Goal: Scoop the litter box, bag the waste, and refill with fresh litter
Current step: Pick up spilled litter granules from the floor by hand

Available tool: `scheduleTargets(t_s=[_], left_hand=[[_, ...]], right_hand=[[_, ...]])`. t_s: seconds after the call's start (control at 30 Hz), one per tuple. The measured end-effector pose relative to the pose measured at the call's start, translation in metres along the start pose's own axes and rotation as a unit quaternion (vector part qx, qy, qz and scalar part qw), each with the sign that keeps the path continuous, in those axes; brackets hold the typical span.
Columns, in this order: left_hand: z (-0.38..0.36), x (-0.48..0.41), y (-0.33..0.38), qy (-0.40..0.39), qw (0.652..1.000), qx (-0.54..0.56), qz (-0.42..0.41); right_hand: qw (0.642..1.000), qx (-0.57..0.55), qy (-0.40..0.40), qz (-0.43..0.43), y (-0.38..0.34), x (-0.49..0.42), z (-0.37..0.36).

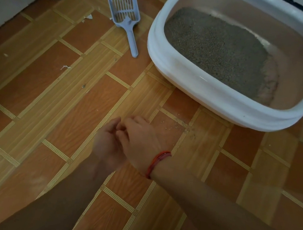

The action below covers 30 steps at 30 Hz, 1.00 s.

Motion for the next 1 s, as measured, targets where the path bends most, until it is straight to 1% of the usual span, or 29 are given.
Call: scheduleTargets(t_s=[0.07,0.13,0.17,0.2,0.27,0.3,0.37,0.4,0.57,1.0], left_hand=[[-0.006,0.000,0.003,-0.005,1.000,0.005,-0.012],[-0.008,-0.001,0.008,0.011,0.999,0.016,-0.046],[-0.005,-0.002,0.011,0.023,0.998,0.021,-0.063],[-0.004,-0.003,0.014,0.031,0.996,0.031,-0.077],[-0.002,-0.002,0.018,0.050,0.993,0.049,-0.094],[-0.001,-0.001,0.019,0.057,0.992,0.055,-0.099],[-0.001,0.002,0.022,0.060,0.991,0.060,-0.107],[-0.001,0.003,0.023,0.057,0.991,0.060,-0.109],[0.000,0.002,0.025,0.063,0.990,0.059,-0.110],[-0.002,-0.005,0.021,0.057,0.992,0.055,-0.097]], right_hand=[[0.999,-0.022,0.022,0.020,-0.001,0.003,0.007],[0.997,-0.040,0.057,0.021,0.009,0.005,0.015],[0.997,-0.035,0.064,0.008,0.020,0.004,0.016],[0.998,-0.028,0.054,-0.015,0.034,0.002,0.016],[0.996,-0.025,0.006,-0.082,0.061,-0.001,0.014],[0.995,-0.019,0.014,-0.100,0.072,-0.002,0.019],[0.992,0.022,0.079,-0.100,0.083,0.001,0.043],[0.989,0.033,0.089,-0.110,0.088,0.004,0.052],[0.980,0.069,0.084,-0.165,0.122,0.006,0.065],[0.989,0.090,0.060,-0.098,0.104,-0.014,0.050]])
Point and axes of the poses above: each hand's wrist, its own x-axis away from the middle knuckle, its own z-axis out of the back of the hand, y = z × x, the point moved 4 cm from there along -x, towards the middle knuckle, and after that the axes turned 9 degrees about -y, right-handed, at the moved point
